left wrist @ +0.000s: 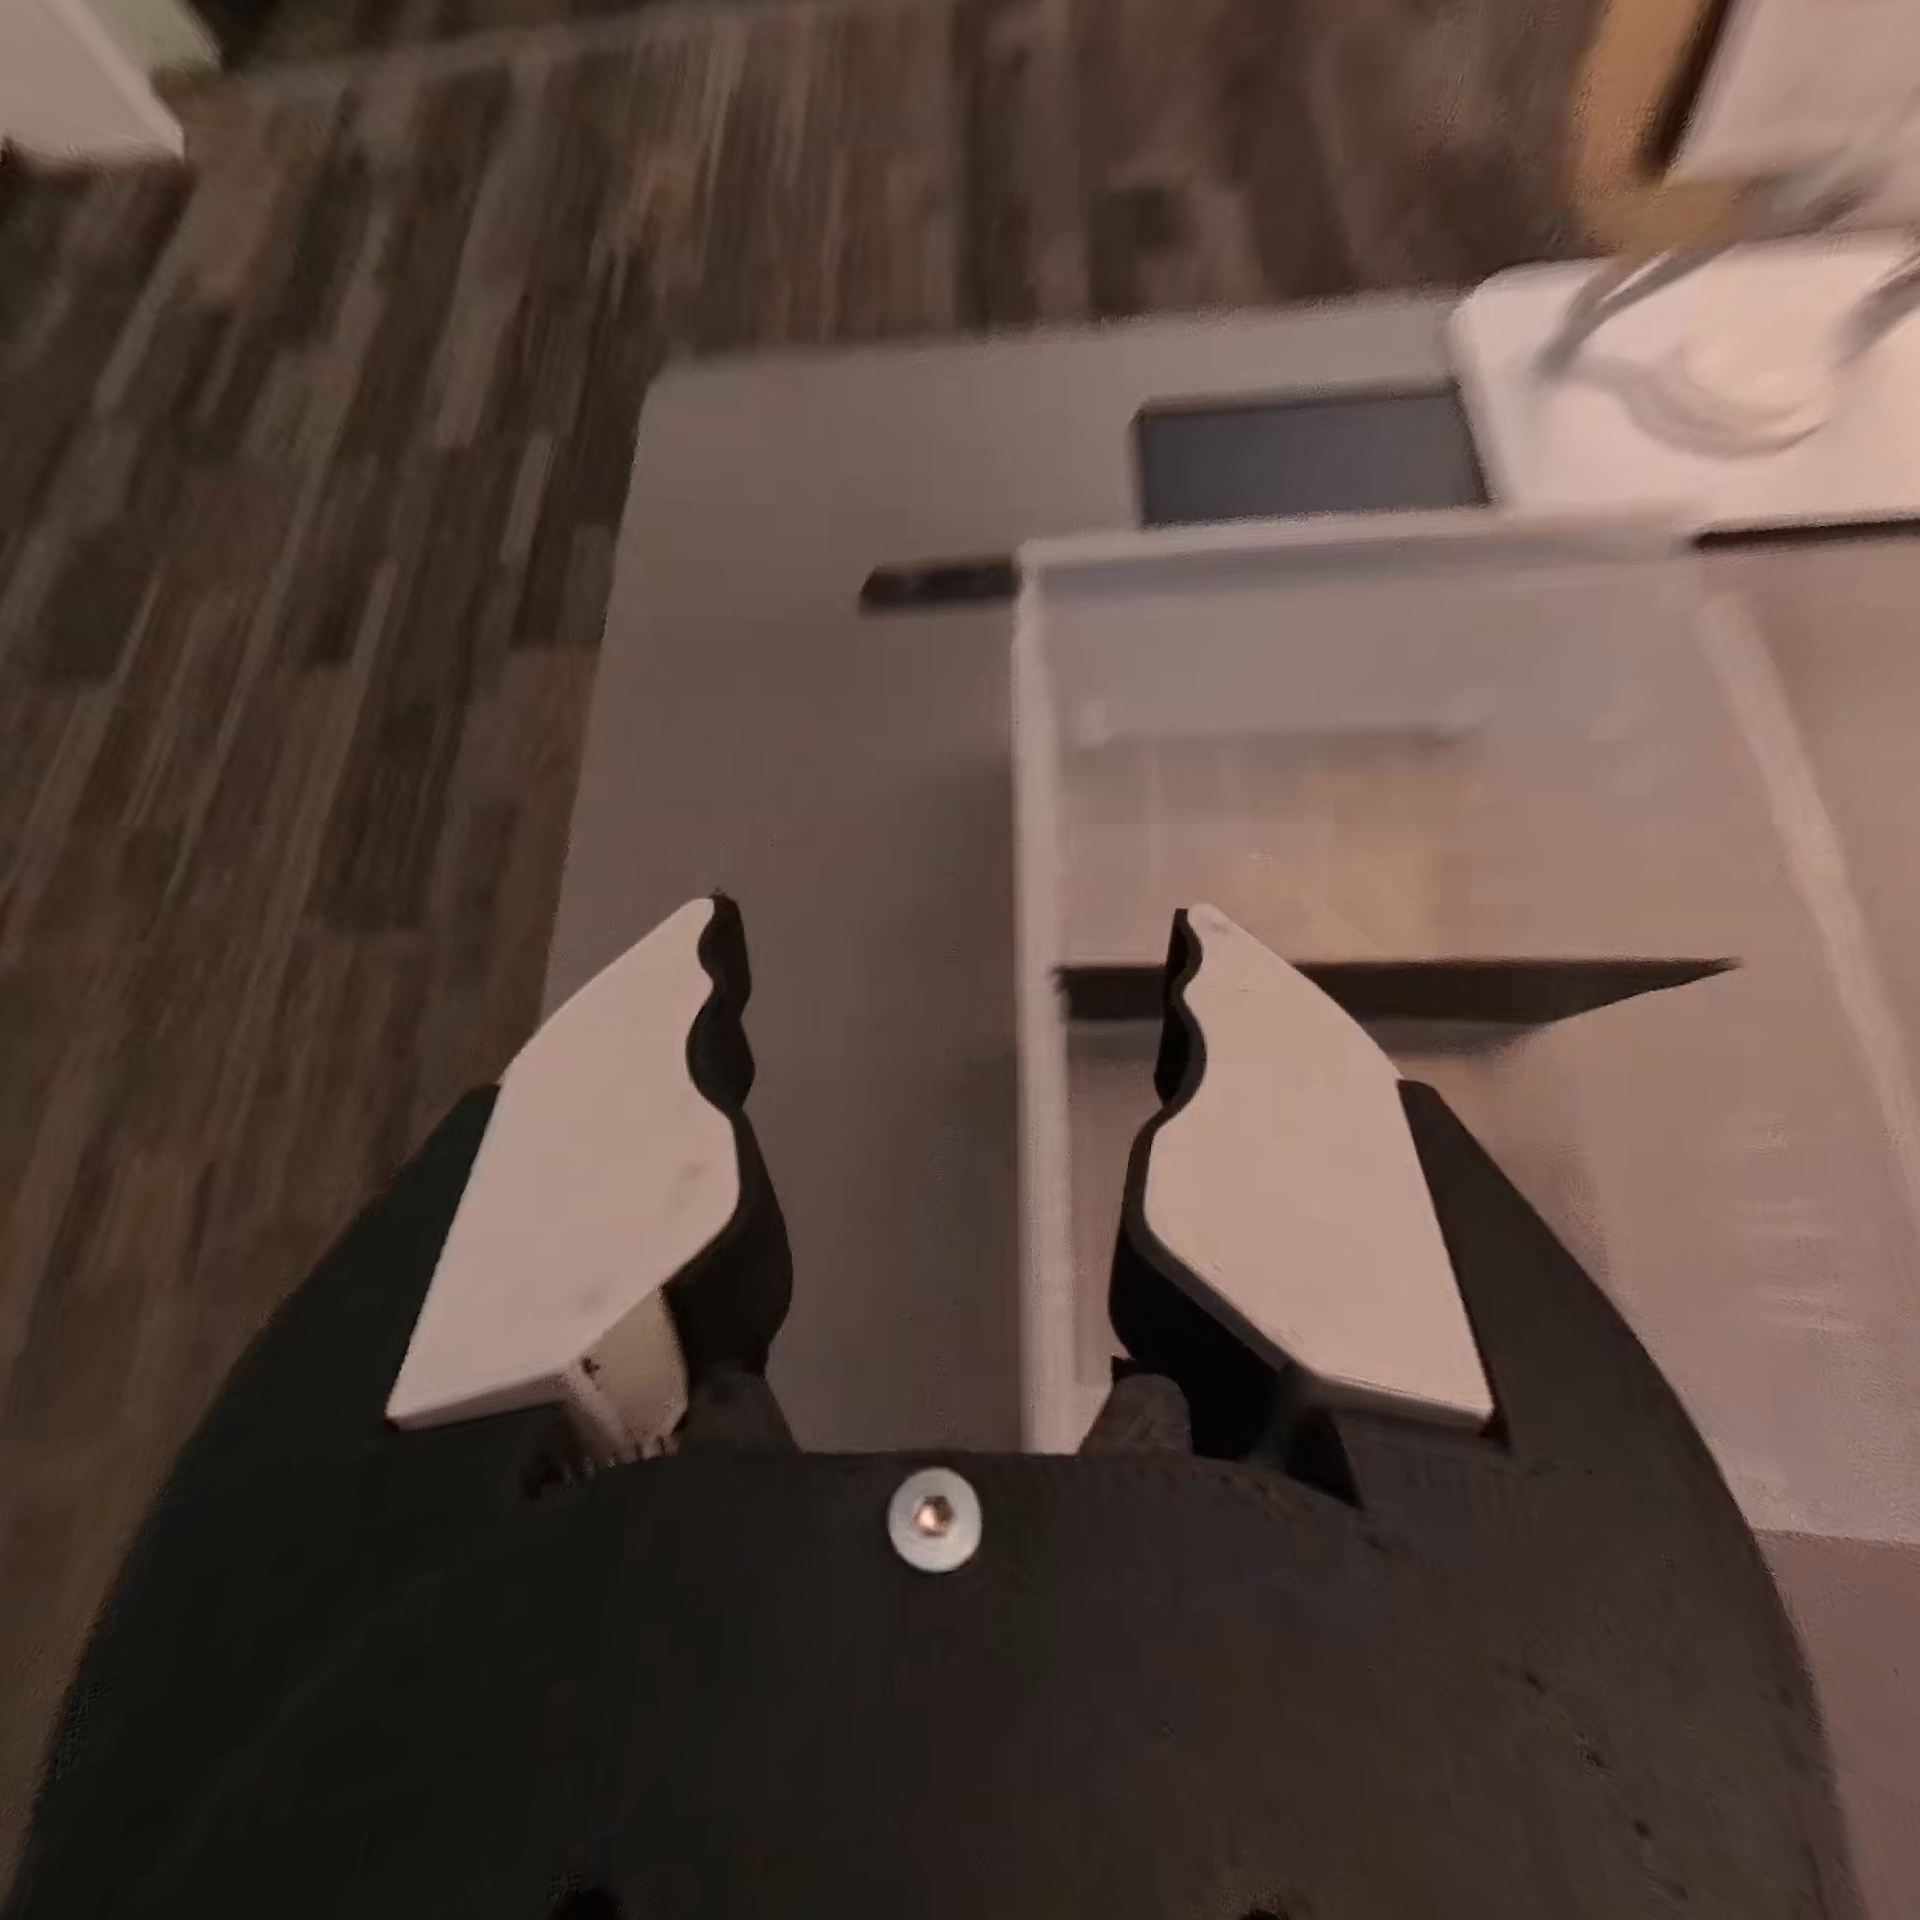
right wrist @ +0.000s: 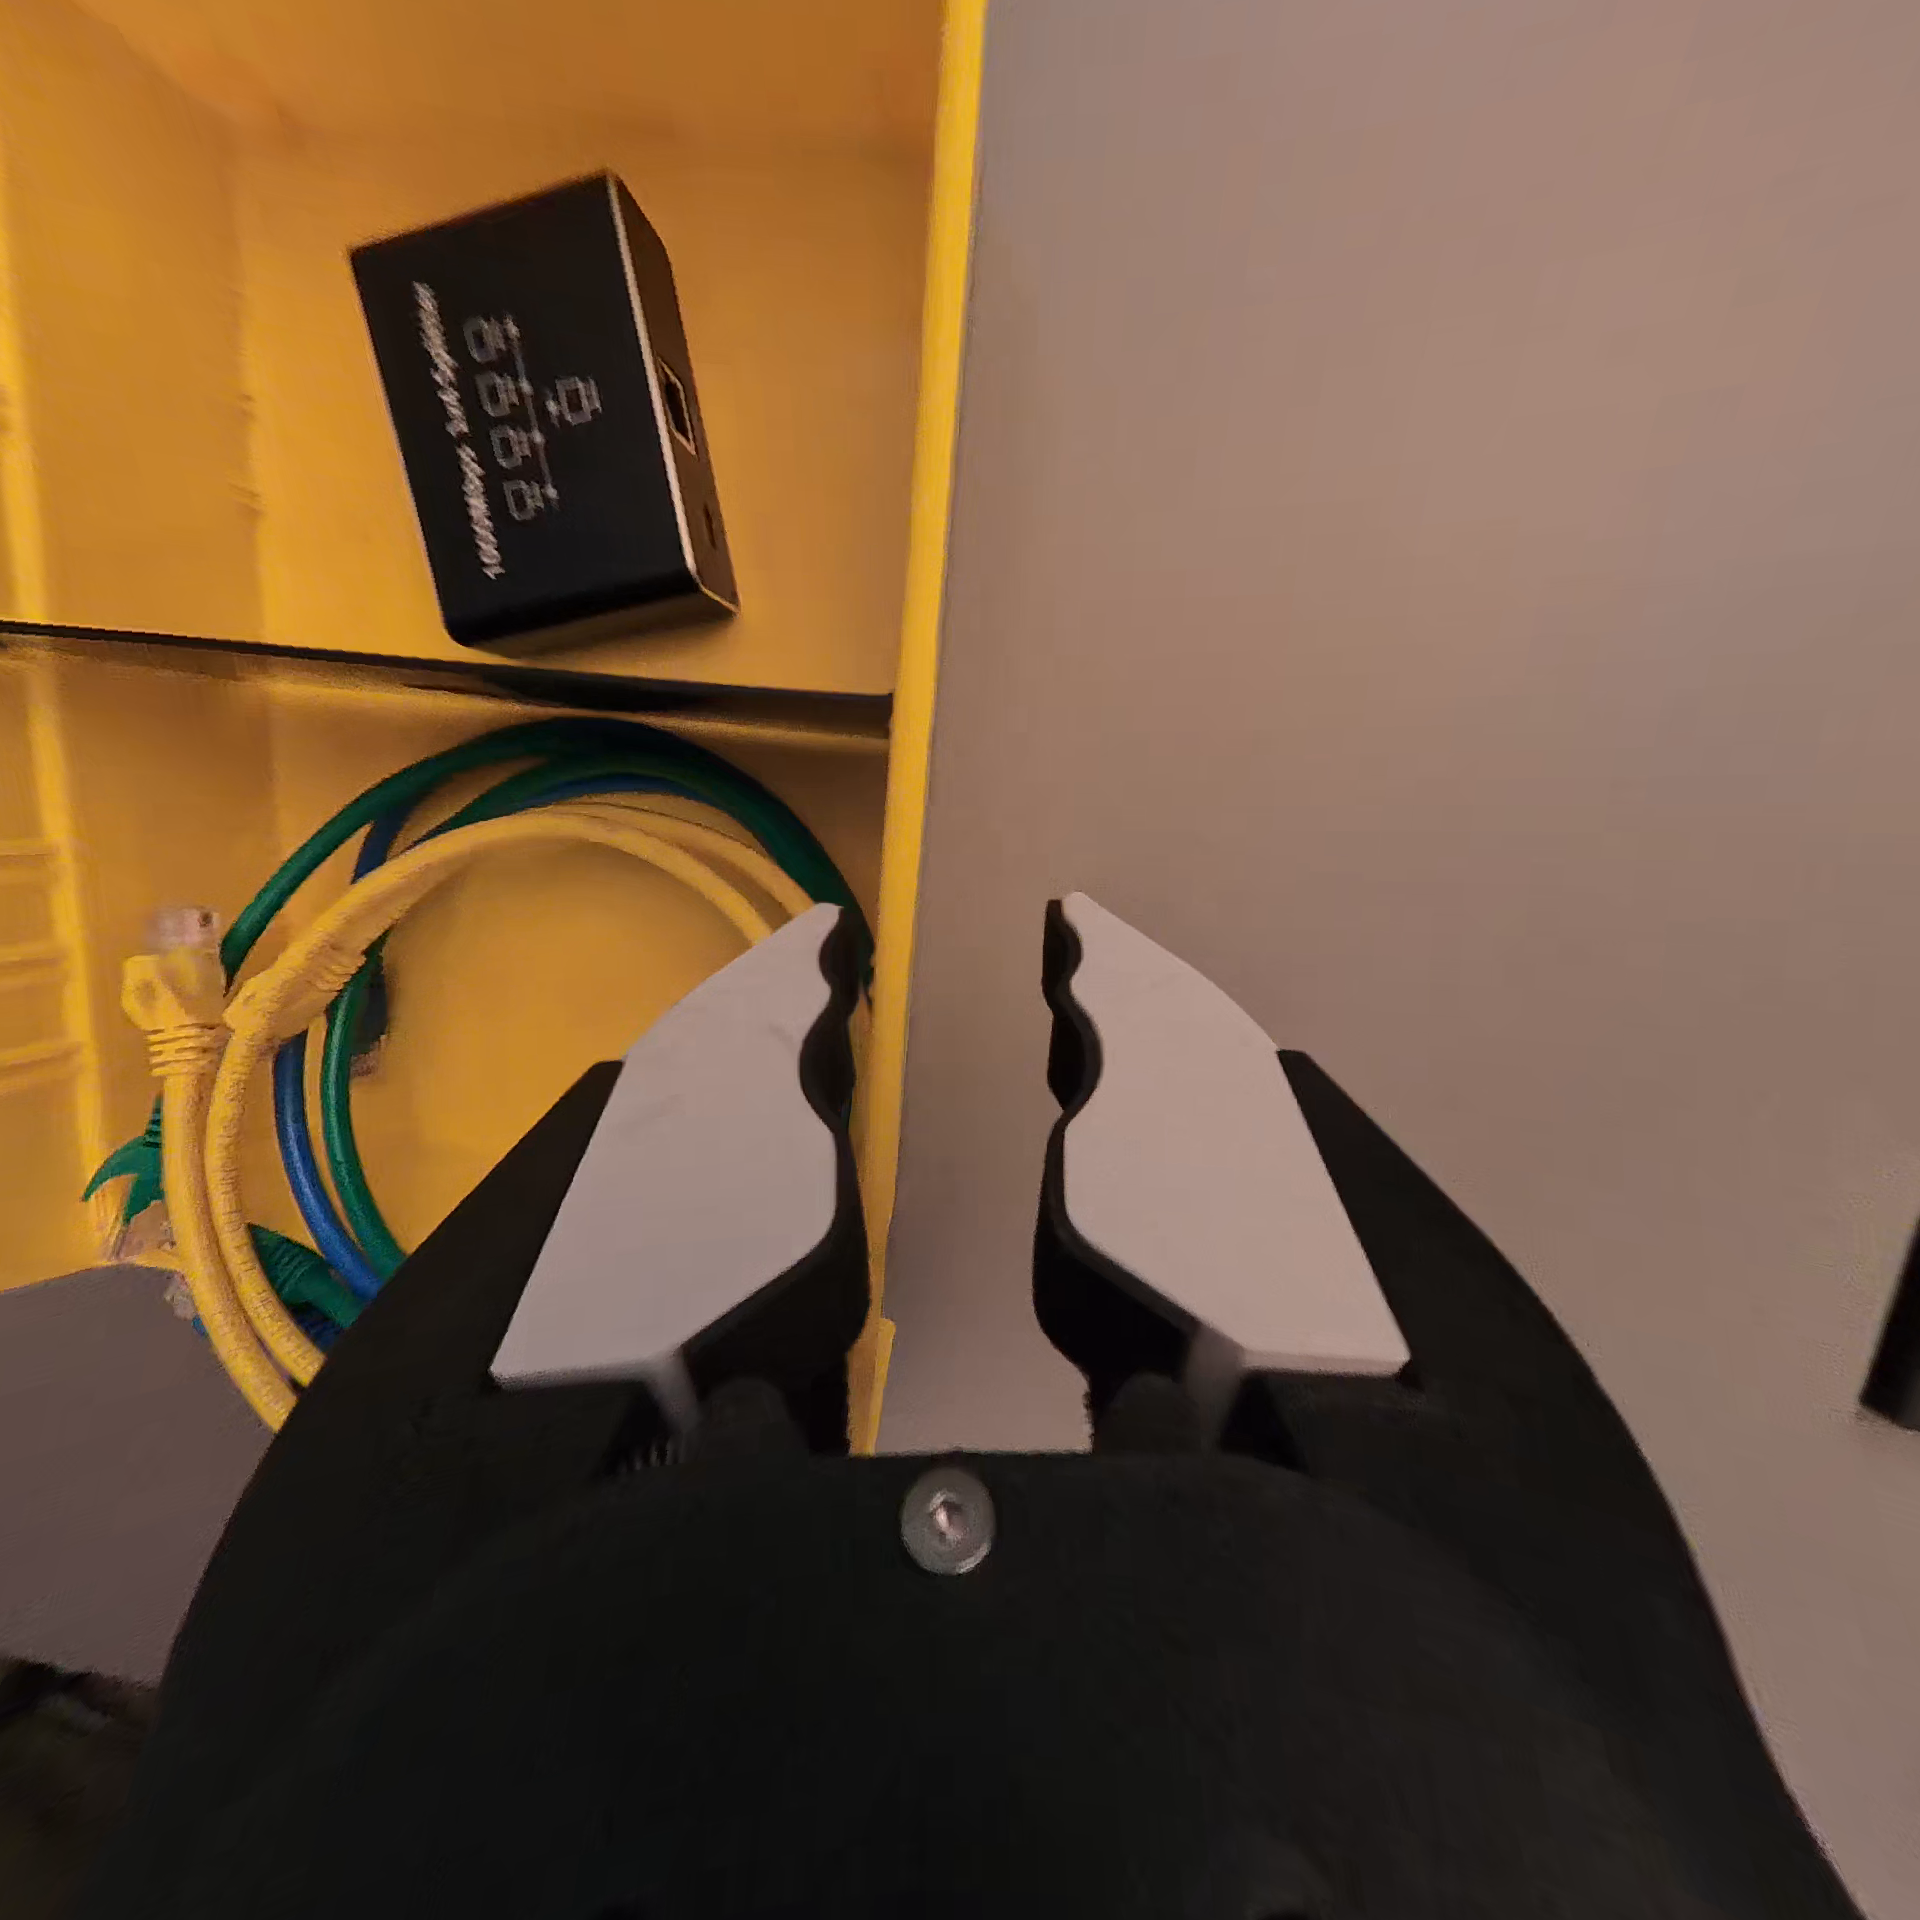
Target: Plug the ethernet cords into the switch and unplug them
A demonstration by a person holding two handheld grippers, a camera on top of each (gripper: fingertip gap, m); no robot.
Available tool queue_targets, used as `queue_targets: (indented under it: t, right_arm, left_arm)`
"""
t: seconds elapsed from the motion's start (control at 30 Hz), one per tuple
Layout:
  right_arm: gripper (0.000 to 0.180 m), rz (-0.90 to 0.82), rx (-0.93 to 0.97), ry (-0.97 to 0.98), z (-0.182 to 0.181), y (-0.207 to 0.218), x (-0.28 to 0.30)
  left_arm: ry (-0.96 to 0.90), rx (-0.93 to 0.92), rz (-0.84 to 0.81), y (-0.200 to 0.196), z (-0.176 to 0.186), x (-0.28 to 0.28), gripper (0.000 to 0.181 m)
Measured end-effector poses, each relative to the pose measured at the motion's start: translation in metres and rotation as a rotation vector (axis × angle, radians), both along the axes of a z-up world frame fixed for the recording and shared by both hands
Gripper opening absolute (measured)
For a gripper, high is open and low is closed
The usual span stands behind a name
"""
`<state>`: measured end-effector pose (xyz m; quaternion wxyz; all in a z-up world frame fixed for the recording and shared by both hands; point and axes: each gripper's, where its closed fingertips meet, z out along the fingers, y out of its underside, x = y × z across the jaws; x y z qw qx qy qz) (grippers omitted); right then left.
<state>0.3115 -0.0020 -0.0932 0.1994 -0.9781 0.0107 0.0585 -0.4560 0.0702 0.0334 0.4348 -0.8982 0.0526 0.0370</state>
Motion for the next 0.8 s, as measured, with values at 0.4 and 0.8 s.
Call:
queue_targets:
  t: [0.4, 0.8]
  right_arm:
    - [0.007, 0.034, -0.183, 0.078, -0.030, 0.000, -0.025]
    - [0.007, 0.100, -0.264, 0.042, -0.031, 0.012, -0.072]
  left_arm:
    - [-0.104, -0.421, -0.035, -0.017, -0.094, -0.035, 0.057]
    - [-0.406, -0.402, -0.156, -0.015, -0.077, 0.011, 0.055]
